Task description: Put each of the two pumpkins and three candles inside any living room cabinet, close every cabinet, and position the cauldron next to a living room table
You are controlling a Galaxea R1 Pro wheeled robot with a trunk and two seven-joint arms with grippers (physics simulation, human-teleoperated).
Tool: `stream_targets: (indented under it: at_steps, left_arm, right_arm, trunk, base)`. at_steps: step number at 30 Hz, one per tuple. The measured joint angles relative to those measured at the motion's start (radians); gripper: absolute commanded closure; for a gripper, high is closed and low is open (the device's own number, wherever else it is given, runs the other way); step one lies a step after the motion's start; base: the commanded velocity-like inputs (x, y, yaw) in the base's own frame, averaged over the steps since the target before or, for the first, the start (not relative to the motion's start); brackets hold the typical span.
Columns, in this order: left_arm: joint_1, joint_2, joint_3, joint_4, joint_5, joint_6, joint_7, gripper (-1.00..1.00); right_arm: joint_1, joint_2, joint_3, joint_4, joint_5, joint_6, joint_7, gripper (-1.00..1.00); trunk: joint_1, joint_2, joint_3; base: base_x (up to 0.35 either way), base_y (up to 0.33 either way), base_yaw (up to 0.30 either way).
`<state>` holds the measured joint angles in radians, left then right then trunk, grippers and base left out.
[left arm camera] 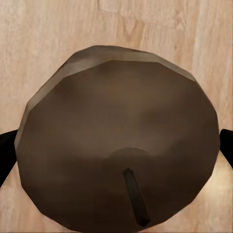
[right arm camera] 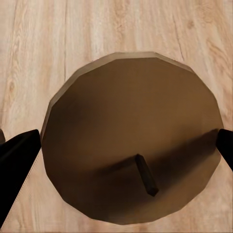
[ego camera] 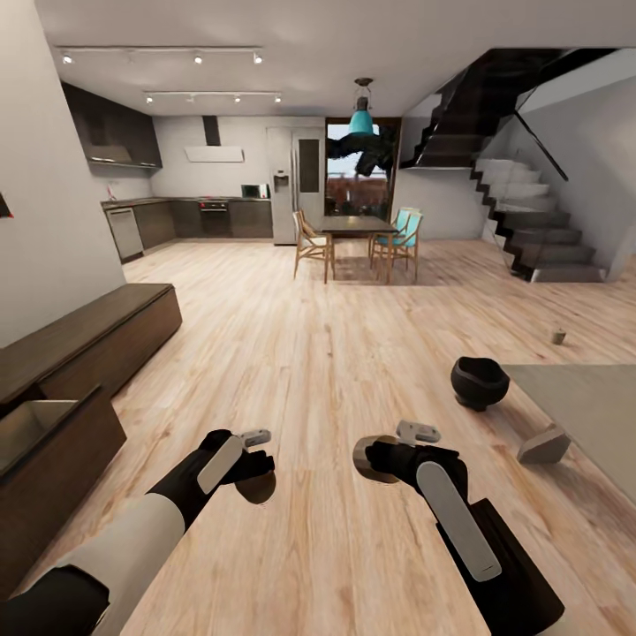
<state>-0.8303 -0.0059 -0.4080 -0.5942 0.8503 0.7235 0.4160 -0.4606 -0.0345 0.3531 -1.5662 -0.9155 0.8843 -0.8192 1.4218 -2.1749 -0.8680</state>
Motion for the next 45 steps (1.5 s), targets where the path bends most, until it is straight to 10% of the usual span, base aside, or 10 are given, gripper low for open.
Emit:
stream_targets:
  at_steps: [45]
  left_arm:
    - [0.001, 0.0, 0.001, -0.002, 0.0, 0.0, -0.001, 1.0]
  right_arm:
    - [0.0, 0.013, 0.044, 0.001, 0.002, -0.003, -0.004, 1.0]
  trunk:
    - [0.0, 0.0, 0.0]
  base:
    - [0.23, -0.176, 0.29]
